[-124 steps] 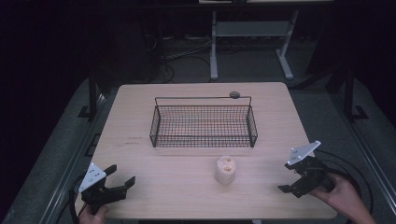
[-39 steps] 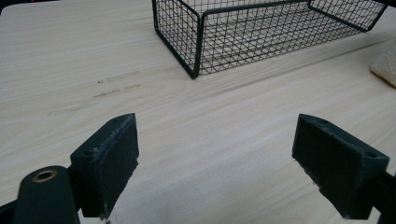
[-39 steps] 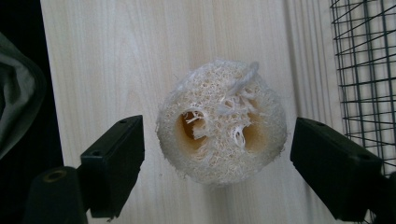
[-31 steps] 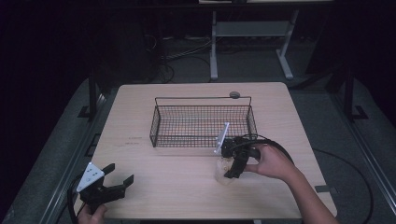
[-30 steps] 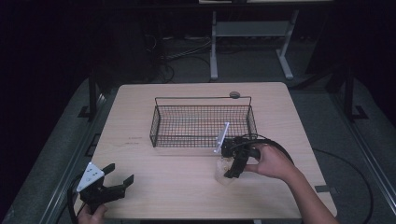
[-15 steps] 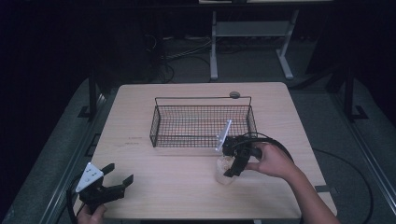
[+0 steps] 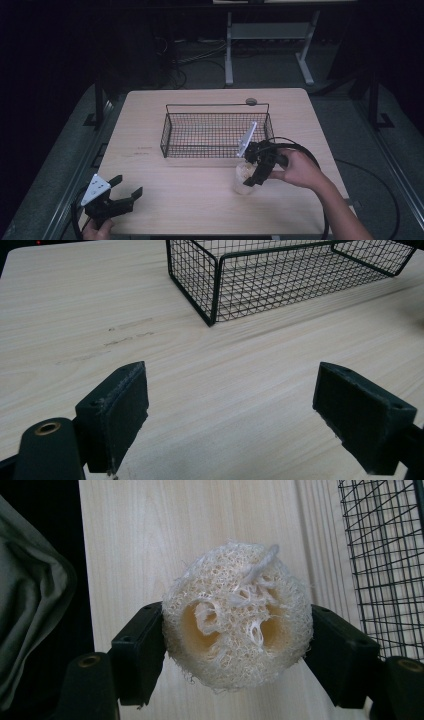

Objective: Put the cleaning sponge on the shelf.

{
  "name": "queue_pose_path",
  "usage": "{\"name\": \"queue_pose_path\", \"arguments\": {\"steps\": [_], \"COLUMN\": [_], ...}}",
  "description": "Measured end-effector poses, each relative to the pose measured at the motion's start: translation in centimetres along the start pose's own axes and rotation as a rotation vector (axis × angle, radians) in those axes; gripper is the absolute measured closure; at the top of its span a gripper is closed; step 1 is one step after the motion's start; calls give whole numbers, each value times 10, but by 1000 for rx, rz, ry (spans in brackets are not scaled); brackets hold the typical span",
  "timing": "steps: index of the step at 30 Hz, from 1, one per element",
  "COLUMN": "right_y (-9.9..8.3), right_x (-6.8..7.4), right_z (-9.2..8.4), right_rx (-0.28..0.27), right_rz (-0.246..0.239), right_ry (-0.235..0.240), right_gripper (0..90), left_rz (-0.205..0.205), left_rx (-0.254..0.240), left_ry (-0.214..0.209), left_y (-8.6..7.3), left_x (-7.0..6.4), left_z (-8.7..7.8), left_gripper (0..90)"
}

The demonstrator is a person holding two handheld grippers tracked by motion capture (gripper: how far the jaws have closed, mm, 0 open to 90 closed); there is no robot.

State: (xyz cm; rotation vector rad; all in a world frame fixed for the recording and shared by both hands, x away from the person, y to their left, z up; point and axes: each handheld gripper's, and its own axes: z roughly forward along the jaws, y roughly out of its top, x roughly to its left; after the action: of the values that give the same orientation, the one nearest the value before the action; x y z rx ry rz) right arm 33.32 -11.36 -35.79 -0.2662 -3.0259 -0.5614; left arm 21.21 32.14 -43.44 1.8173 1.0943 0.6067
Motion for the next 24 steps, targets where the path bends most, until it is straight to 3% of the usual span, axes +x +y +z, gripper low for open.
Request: {"name": "queue_pose_path", "arguments": {"steps": [12, 24], "right_y": [5, 12], "right_x": [0, -1], "right_z": [-24, -33], "right_rx": [-2, -1], "right_rz": [-13, -20], "right_ry": [-16, -11], "right_gripper": [284, 284], "left_rz": [5, 4], "left_rx": [2, -1], "left_ry": [-4, -2], "left_y": [0, 0], "left_x": [-2, -1], "left_z": [2, 1], "left_gripper": [138, 138]}}
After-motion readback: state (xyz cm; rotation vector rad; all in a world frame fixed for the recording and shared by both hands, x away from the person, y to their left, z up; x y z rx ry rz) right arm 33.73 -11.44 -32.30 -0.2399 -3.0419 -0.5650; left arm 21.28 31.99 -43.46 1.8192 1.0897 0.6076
